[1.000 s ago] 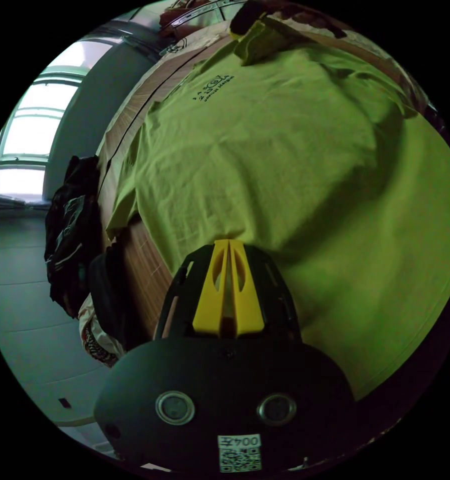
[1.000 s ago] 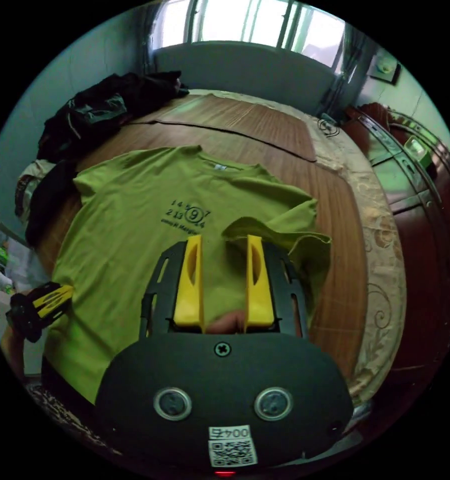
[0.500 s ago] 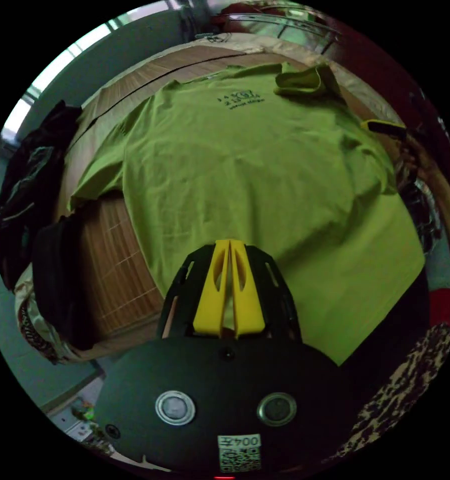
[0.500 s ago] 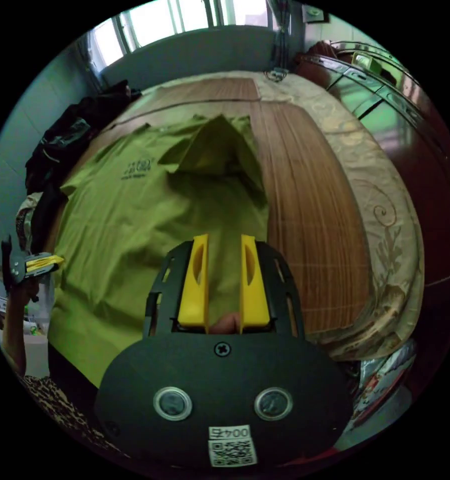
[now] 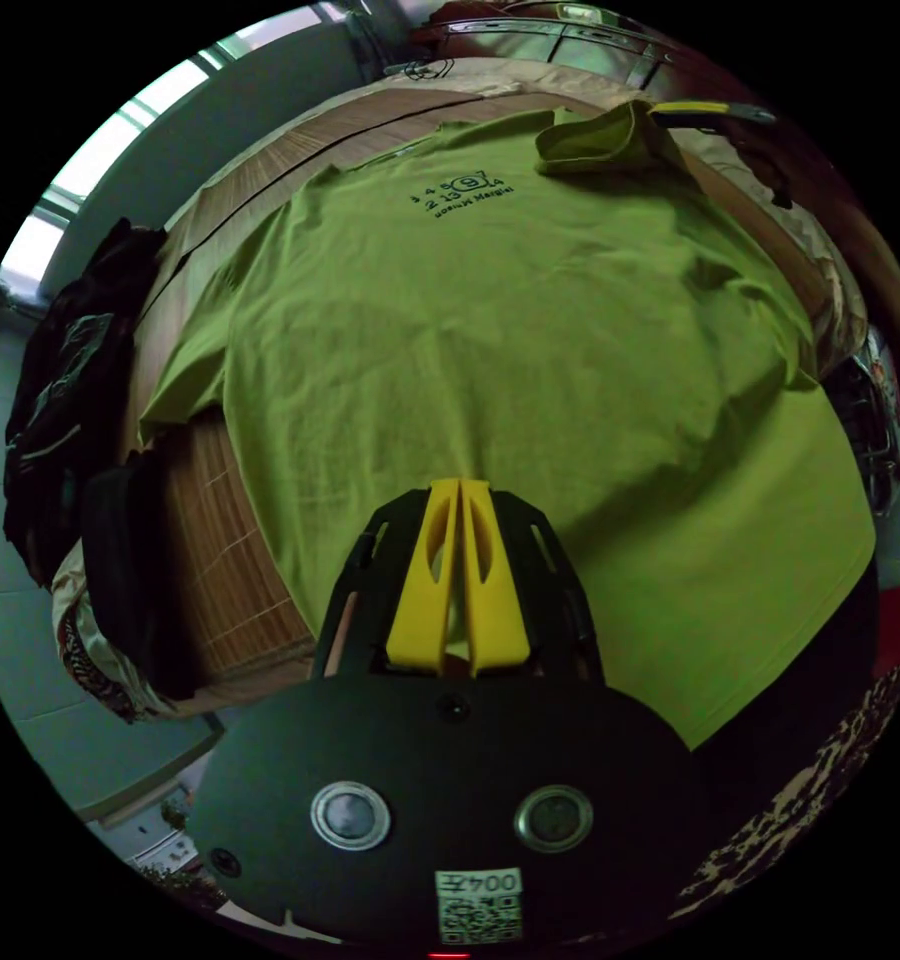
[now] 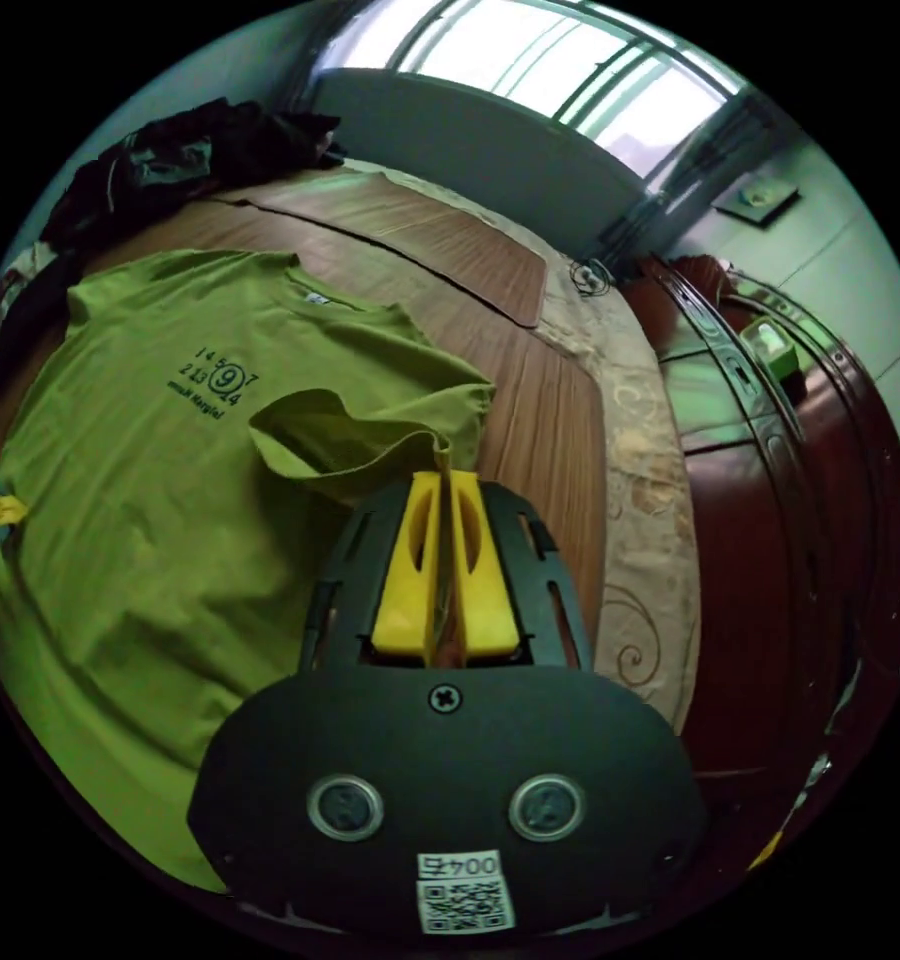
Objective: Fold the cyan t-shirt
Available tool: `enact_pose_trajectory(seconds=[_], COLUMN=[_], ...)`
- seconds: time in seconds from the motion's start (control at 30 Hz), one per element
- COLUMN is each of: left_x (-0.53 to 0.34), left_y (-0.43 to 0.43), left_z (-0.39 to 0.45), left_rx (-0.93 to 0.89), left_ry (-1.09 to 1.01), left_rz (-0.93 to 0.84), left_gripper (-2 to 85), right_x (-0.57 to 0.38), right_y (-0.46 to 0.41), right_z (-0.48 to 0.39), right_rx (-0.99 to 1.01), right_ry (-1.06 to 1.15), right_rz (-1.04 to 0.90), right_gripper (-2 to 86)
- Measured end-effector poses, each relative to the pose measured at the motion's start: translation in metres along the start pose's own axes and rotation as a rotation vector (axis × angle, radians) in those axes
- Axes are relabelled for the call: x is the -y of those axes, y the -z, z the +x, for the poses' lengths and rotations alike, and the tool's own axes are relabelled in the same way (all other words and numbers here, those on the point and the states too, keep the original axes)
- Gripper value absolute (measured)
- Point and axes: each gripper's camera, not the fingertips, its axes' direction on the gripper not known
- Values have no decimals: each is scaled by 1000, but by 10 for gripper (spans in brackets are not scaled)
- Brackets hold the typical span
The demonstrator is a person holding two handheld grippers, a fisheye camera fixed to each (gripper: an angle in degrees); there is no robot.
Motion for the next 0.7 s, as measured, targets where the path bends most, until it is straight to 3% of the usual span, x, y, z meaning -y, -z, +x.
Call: enact_pose_trajectory(seconds=[0.23, 0.4, 0.5, 0.7], left_x=[2, 5, 6, 6], left_y=[-2, -3, -3, -5], left_z=[-12, -14, -18, -28], left_rx=[-38, -32, -43, -86], left_ry=[13, 8, 18, 56], left_rz=[7, 6, 9, 21], left_gripper=[7, 7, 8, 8], right_x=[-51, -87, -99, -123], right_y=[31, -2, -11, -13], right_z=[-22, -50, -40, 24], right_rx=[115, 74, 135, 406], right_ry=[113, 172, 79, -353], right_rz=[56, -92, -104, -11], right_gripper=[2, 40, 61, 54])
